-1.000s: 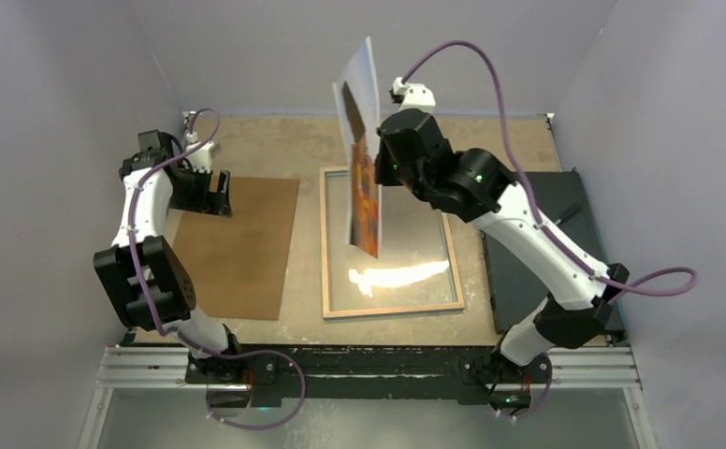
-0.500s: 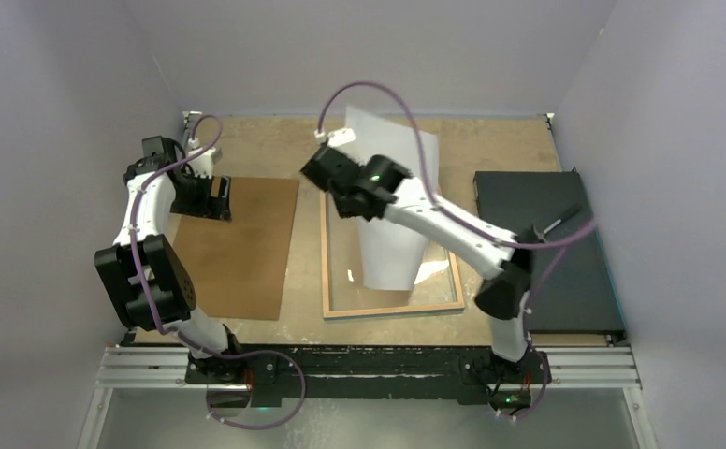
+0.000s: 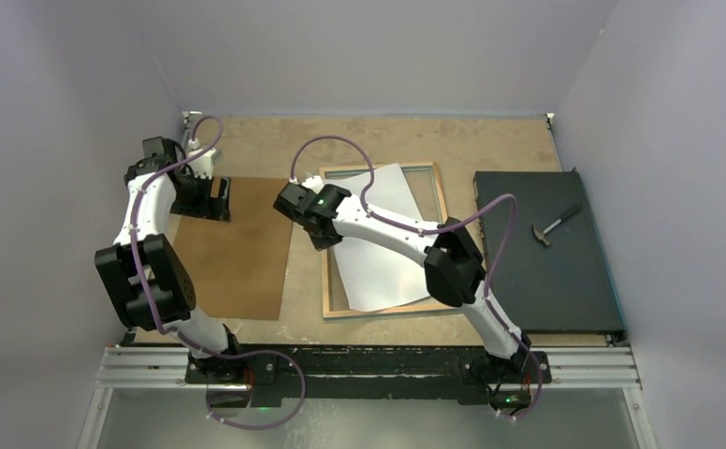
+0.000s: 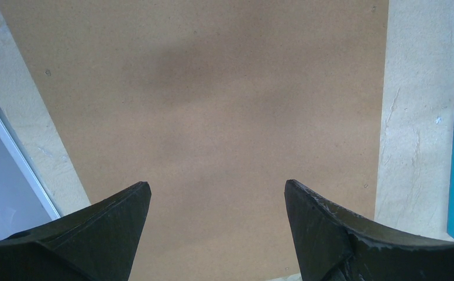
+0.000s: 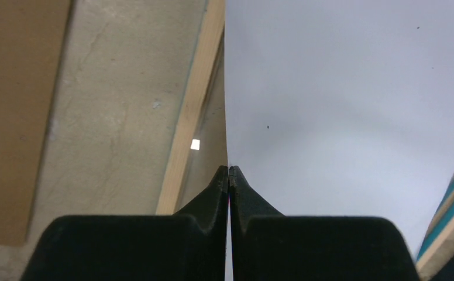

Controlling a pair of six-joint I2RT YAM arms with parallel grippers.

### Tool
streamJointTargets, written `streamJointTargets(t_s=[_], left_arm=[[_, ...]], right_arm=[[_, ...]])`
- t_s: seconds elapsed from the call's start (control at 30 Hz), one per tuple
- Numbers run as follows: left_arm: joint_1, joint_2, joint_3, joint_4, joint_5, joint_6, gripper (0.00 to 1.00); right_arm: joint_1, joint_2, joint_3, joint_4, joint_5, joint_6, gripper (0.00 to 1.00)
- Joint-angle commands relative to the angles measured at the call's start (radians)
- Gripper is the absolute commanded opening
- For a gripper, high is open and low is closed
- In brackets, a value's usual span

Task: Put the photo into the frame
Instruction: Turn over the photo from the photo frame.

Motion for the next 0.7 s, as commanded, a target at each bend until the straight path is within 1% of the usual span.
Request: streamJointTargets(t_s=[0.0,0.13,0.23,0.37,0.53,0.67], left_arm=[[0.002,-0.027,-0.011,0.024,0.002,0.012,0.84],[0.002,-0.024,-0.017,0.028,0.005,0.015,0.84],[0.002,-0.023,-0.023,0.033,0.007,0.016,0.84],[0.002,-0.024,-0.026,0.036,0.011,0.019,0.84],[0.003,-0.023,-0.032,0.04,0.024,0.019,0.83],[0.002,-0.023,-0.037,0.046,0.031,0.019,0.83]], right_arm=[[-0.008,0.003,0.024,0.087,-0.065,0.066,0.0],[-0.027,-0.013,-0.025,0.142,-0.073,0.159,0.0],[-0.067,-0.081,-0.136,0.215,-0.097,0.26,0.0],[-0.088,-0.165,-0.276,0.267,-0.052,0.378,0.0],[-0.089,-0.193,-0.321,0.239,-0.015,0.501,0.0],[-0.091,-0.171,-0.288,0.225,0.003,0.548,0.0]])
